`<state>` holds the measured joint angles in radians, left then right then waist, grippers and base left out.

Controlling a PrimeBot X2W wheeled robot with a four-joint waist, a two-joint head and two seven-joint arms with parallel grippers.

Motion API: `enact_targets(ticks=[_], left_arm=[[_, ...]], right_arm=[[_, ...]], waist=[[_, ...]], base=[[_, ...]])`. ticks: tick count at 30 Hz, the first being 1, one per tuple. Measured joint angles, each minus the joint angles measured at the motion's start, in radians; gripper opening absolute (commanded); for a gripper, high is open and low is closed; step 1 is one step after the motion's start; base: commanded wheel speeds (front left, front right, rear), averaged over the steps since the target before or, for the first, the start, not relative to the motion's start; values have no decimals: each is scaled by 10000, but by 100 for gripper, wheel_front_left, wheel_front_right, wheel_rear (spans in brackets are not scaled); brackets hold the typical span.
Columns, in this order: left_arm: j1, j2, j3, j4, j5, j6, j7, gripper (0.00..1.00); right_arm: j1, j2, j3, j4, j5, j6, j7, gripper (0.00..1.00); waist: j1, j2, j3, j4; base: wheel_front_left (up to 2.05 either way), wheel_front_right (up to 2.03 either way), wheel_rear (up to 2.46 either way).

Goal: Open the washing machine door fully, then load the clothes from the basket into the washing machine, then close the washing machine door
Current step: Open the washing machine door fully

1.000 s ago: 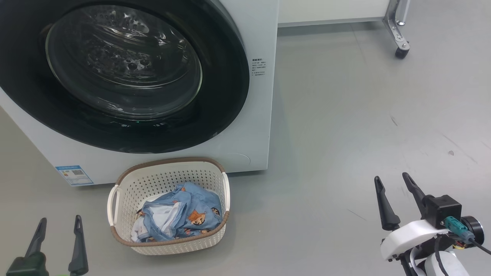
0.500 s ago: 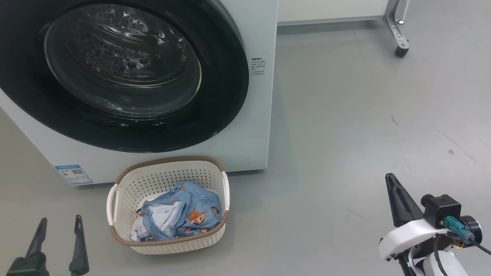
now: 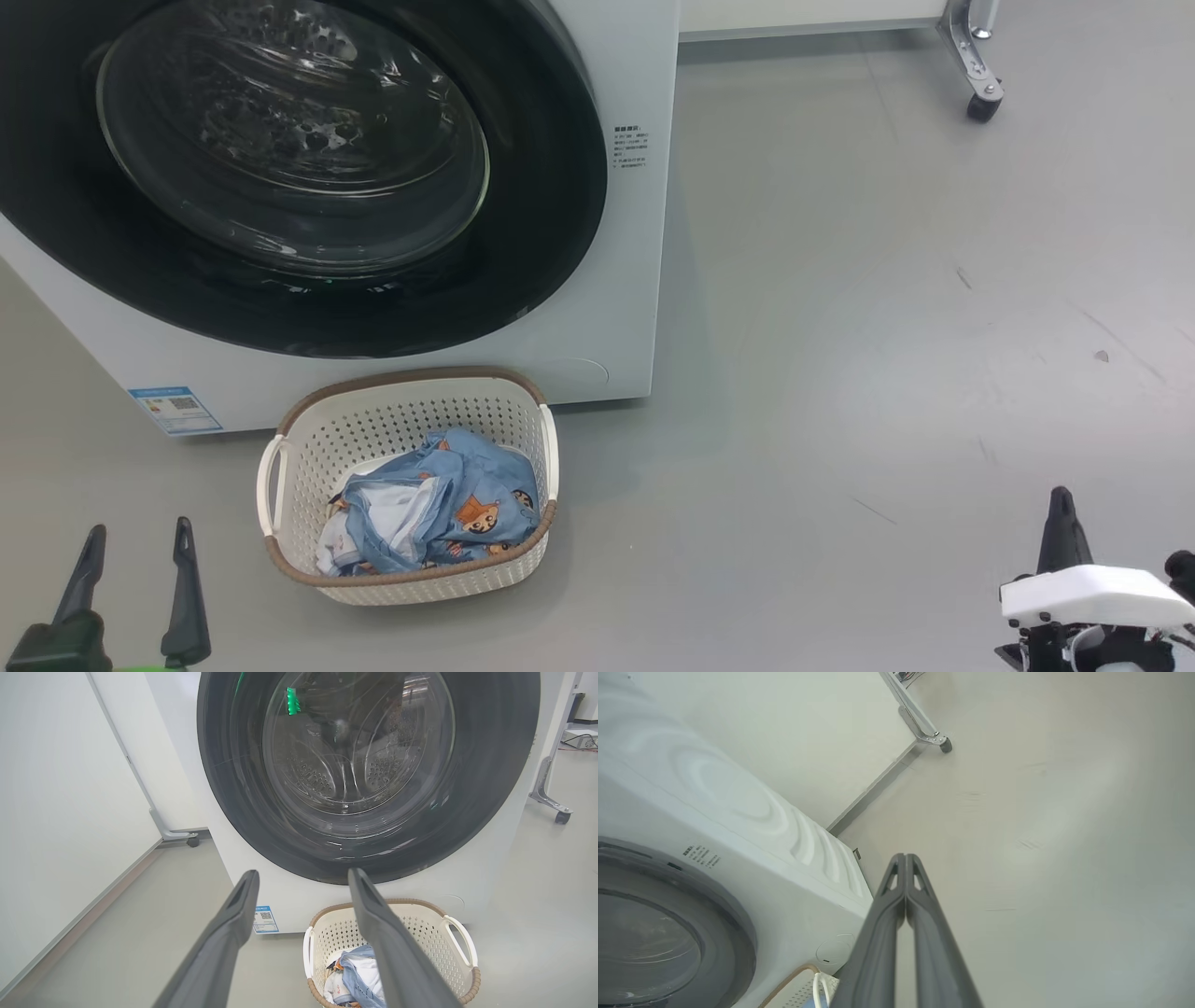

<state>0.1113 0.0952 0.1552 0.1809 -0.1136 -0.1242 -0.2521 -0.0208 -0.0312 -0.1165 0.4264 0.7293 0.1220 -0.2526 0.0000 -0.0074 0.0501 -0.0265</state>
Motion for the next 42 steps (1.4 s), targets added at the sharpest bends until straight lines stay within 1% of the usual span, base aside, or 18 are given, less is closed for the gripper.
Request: enact_targets(ticks=[3, 5, 7, 10, 17, 18, 21, 24, 30, 34, 41, 42], left_arm=[[-24, 6, 4, -105, 2, 0, 0, 100], [-64, 8, 0, -190, 2, -2, 0, 100], [-98, 15, 2, -267, 2, -2, 0, 100], [-99, 63, 84, -337, -25, -2, 0, 100], [-126, 178, 86, -681, -169, -31, 0, 100], [-146, 192, 90, -704, -238, -31, 0, 100], [-214, 316, 84, -788, -314, -31, 0, 100], [-344, 523, 82, -940, -382, -31, 0, 100], [-604, 899, 359, -1156, -531, -31, 0, 100], [-687, 1103, 612, -1290, -652, -31, 0, 100], [-717, 1143, 757, -1507, -905, -31, -2, 100], [-717, 1143, 757, -1507, -905, -31, -2, 100]], right_arm=[[-50, -36, 504, 209, 1733, 0, 44, 0], [-238, -13, 732, 113, 2690, 0, 441, 0], [-501, -21, 731, -105, 3628, 0, 928, 0], [-988, -31, 499, -470, 5055, 0, 1572, 0], [-1946, -77, -297, -1051, 8356, 0, 2533, 0], [-2006, -71, -405, -1097, 8581, 0, 2673, 0], [-2218, -90, -754, -1191, 8809, 0, 3112, 0], [-2519, -194, -667, -1170, 8844, 0, 3716, 0], [-3605, -817, -337, -1254, 8849, 0, 4640, 0], [-4618, -982, -157, -1555, 8857, 0, 5035, 0], [-6189, -1252, 209, -1785, 8803, 0, 5486, 0], [-6189, -1252, 209, -1785, 8803, 0, 5486, 0]], waist=[[0, 0, 135, 23], [0, 0, 240, 48], [0, 0, 357, 74], [0, 0, 567, 105], [0, 0, 1252, 113], [0, 0, 1368, 113], [0, 0, 1738, 114], [0, 0, 2128, 120], [0, 0, 2940, 134], [0, 0, 3456, 136], [1, 0, 4261, 124], [1, 0, 4261, 124]], base=[[0, 0, 0], [0, 0, 0], [0, 0, 0], [0, 0, 0], [0, 0, 0], [0, 0, 0], [0, 0, 0], [0, 0, 0], [0, 0, 0], [0, 0, 0], [0, 0, 0], [0, 0, 0]])
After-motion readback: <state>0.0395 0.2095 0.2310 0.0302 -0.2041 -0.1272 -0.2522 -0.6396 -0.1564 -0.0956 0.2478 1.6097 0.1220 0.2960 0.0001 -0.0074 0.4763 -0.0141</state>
